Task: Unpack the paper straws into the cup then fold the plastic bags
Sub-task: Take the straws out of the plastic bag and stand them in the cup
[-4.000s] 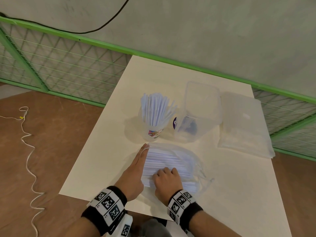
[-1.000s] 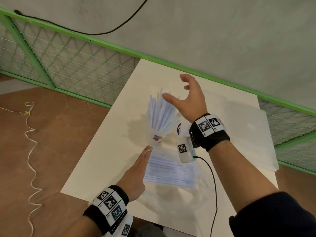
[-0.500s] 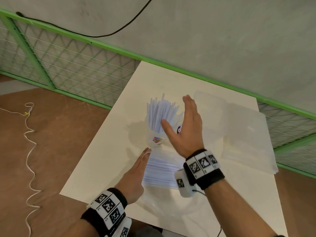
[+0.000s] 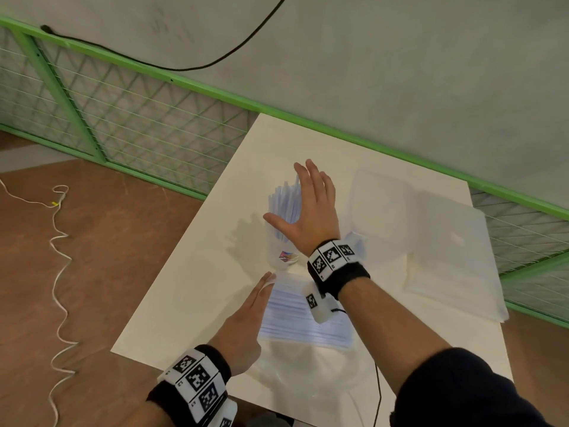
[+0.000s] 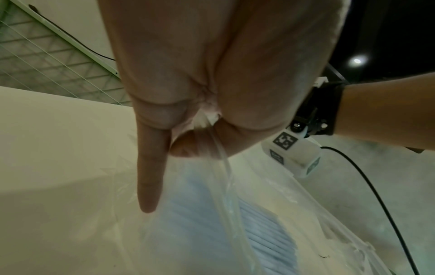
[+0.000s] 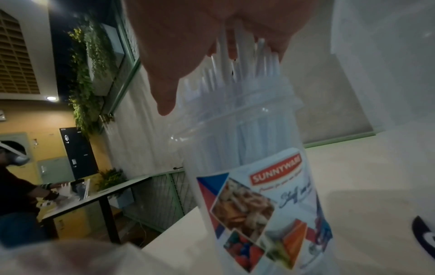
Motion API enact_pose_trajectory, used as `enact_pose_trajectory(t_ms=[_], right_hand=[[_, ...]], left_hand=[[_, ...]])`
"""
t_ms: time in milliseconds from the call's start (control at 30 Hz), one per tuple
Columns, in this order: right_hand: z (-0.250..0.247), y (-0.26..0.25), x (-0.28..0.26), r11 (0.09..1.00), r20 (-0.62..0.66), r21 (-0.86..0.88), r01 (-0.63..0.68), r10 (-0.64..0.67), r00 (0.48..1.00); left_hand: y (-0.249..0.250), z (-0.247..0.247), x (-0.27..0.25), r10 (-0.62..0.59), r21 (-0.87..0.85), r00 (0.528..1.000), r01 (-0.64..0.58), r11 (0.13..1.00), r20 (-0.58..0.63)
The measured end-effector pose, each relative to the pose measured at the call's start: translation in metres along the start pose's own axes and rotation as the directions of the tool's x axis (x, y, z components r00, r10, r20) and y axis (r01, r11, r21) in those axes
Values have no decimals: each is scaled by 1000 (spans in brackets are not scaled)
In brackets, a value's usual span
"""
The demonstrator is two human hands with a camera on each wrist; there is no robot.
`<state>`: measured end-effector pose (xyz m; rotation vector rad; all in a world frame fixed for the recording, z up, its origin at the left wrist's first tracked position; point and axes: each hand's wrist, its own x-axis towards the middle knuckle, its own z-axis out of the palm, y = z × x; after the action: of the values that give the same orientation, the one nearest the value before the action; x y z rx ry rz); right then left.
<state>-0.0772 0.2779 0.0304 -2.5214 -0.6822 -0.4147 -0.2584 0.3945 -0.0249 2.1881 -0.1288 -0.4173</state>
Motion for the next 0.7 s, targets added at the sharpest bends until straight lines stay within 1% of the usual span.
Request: enact_pose_trajectory(t_ms=[133, 200, 267, 333, 367, 433, 500, 567, 700], right_hand=[[9, 4, 8, 1000, 54, -22, 6, -5, 999], [14, 6, 8, 998, 19, -39, 46, -45, 999], [18, 8, 6, 997, -46, -26, 76, -77, 996], [18, 9, 7, 999, -63, 24, 43, -41, 997], [17, 9, 8, 999, -48, 43, 25, -23, 999], [16, 6, 12, 999, 5, 31, 35, -35, 999], [16, 4, 16, 995, 80, -54, 78, -74, 994], [20, 3, 17, 987, 109, -118, 113, -100, 989], [27, 2, 20, 991, -4, -73, 116, -117, 993]], left_hand=[[-1, 1, 1, -8, 16, 1000, 8, 1000, 3], [-2, 2, 1, -17, 9, 1000, 16, 1000, 13], [-3, 2, 1, -18, 5, 1000, 18, 1000, 10], [-4, 2, 1, -17, 5, 1000, 17, 1000, 4], [-4, 2, 1, -16, 1, 1000, 16, 1000, 2], [-3, 1, 1, -15, -8, 1000, 15, 1000, -1], [-2, 1, 1, -10, -10, 1000, 10, 1000, 3], [-3, 0, 0, -7, -12, 1000, 7, 1000, 4], [-2, -1, -1, -10, -32, 1000, 10, 999, 3]])
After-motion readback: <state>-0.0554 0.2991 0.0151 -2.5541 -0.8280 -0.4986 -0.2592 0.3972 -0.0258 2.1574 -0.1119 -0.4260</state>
